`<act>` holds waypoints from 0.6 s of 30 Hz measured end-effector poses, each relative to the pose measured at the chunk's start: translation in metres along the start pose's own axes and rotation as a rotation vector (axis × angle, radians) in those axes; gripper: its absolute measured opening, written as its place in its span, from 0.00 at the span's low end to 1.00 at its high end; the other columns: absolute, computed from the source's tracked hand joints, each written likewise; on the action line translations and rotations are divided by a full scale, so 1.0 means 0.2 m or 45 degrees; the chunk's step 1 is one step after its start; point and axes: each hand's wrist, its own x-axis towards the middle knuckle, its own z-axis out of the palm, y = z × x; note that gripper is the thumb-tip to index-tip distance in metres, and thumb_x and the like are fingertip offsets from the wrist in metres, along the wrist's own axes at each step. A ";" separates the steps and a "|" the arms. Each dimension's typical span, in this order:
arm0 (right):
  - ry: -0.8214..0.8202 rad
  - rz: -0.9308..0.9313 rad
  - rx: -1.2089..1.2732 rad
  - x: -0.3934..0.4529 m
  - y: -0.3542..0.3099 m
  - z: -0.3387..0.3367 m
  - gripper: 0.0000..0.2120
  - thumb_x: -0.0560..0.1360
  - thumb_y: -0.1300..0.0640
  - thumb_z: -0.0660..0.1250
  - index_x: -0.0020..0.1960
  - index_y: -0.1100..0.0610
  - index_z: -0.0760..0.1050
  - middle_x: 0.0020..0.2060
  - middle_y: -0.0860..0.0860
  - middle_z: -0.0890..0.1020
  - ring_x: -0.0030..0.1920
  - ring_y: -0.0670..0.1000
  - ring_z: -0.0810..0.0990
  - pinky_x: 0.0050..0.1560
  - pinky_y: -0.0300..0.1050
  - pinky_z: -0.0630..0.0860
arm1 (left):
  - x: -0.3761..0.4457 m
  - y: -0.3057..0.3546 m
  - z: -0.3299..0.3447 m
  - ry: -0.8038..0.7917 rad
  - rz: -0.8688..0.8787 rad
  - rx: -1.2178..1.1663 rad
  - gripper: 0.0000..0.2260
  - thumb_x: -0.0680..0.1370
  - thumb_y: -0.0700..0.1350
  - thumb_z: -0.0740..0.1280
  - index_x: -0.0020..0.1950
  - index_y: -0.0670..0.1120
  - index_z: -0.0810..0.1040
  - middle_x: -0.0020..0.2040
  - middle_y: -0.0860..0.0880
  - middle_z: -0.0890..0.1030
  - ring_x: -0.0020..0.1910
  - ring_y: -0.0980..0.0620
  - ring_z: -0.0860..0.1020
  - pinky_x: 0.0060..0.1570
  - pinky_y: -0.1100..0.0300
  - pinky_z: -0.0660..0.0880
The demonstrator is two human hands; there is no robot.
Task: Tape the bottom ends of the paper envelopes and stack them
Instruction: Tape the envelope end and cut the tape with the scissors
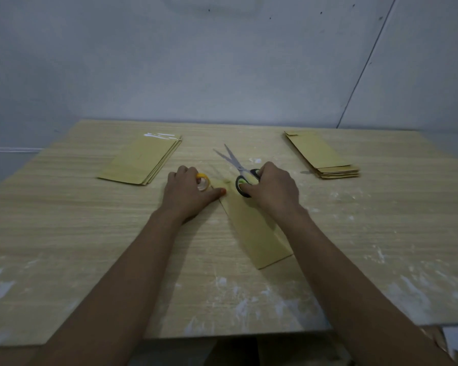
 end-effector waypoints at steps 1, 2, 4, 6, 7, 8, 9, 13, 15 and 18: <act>0.025 -0.028 -0.080 -0.03 0.01 -0.01 0.19 0.73 0.46 0.72 0.54 0.57 0.70 0.46 0.51 0.75 0.44 0.54 0.73 0.39 0.45 0.66 | 0.00 0.00 -0.01 -0.013 0.013 -0.010 0.23 0.72 0.64 0.71 0.48 0.47 0.69 0.49 0.49 0.67 0.51 0.47 0.64 0.50 0.53 0.63; 0.040 -0.062 -0.137 -0.06 0.02 -0.01 0.18 0.73 0.46 0.71 0.52 0.56 0.69 0.46 0.51 0.75 0.43 0.54 0.72 0.39 0.45 0.65 | 0.00 -0.01 -0.01 -0.026 0.011 -0.035 0.21 0.74 0.63 0.69 0.48 0.47 0.69 0.50 0.49 0.67 0.51 0.48 0.64 0.50 0.53 0.63; 0.047 -0.121 -0.212 -0.12 0.02 -0.02 0.17 0.74 0.46 0.70 0.50 0.54 0.65 0.45 0.50 0.72 0.42 0.53 0.71 0.39 0.45 0.65 | 0.01 -0.04 -0.03 -0.051 0.102 0.013 0.14 0.81 0.56 0.62 0.50 0.45 0.72 0.50 0.46 0.69 0.52 0.47 0.66 0.53 0.51 0.64; 0.056 -0.157 -0.254 -0.18 0.02 -0.04 0.17 0.74 0.46 0.69 0.49 0.52 0.63 0.44 0.50 0.70 0.41 0.53 0.70 0.39 0.45 0.65 | 0.00 -0.06 -0.04 -0.045 0.361 0.183 0.15 0.80 0.44 0.52 0.52 0.39 0.75 0.50 0.38 0.75 0.52 0.39 0.73 0.51 0.46 0.67; 0.068 -0.170 -0.274 -0.21 0.03 -0.05 0.16 0.75 0.47 0.69 0.49 0.52 0.63 0.44 0.49 0.69 0.41 0.53 0.69 0.39 0.45 0.64 | 0.00 -0.08 -0.04 -0.040 0.446 0.199 0.16 0.77 0.42 0.52 0.50 0.36 0.76 0.47 0.35 0.76 0.49 0.35 0.75 0.46 0.44 0.68; 0.077 -0.182 -0.294 -0.24 0.03 -0.05 0.16 0.75 0.47 0.69 0.49 0.51 0.63 0.44 0.49 0.69 0.41 0.53 0.69 0.39 0.45 0.64 | 0.00 -0.10 -0.03 -0.040 0.507 0.210 0.15 0.75 0.40 0.52 0.48 0.34 0.76 0.43 0.34 0.76 0.44 0.34 0.77 0.41 0.44 0.70; 0.079 -0.189 -0.310 -0.26 0.04 -0.06 0.16 0.75 0.47 0.69 0.50 0.51 0.63 0.44 0.49 0.69 0.41 0.53 0.69 0.39 0.45 0.64 | 0.00 -0.11 -0.04 -0.070 0.532 0.208 0.15 0.74 0.40 0.52 0.45 0.34 0.76 0.41 0.35 0.76 0.40 0.34 0.77 0.38 0.46 0.70; 0.053 -0.213 -0.339 -0.32 0.05 -0.05 0.14 0.75 0.46 0.68 0.52 0.52 0.68 0.44 0.48 0.69 0.41 0.52 0.69 0.38 0.45 0.64 | -0.01 -0.12 -0.04 0.009 0.633 0.247 0.16 0.75 0.43 0.52 0.46 0.35 0.75 0.42 0.35 0.76 0.43 0.40 0.74 0.40 0.50 0.65; 0.043 -0.226 -0.352 -0.34 0.05 -0.05 0.14 0.75 0.46 0.68 0.54 0.52 0.70 0.44 0.48 0.69 0.41 0.52 0.68 0.38 0.44 0.63 | -0.01 -0.12 -0.05 0.009 0.616 0.230 0.17 0.75 0.44 0.50 0.46 0.36 0.76 0.43 0.36 0.76 0.45 0.42 0.71 0.42 0.51 0.60; 0.031 -0.230 -0.359 -0.36 0.04 -0.04 0.14 0.76 0.47 0.67 0.55 0.53 0.71 0.44 0.49 0.70 0.41 0.52 0.68 0.39 0.44 0.63 | -0.01 -0.12 -0.04 0.000 0.606 0.214 0.17 0.76 0.43 0.51 0.46 0.36 0.76 0.42 0.36 0.77 0.44 0.41 0.73 0.42 0.52 0.60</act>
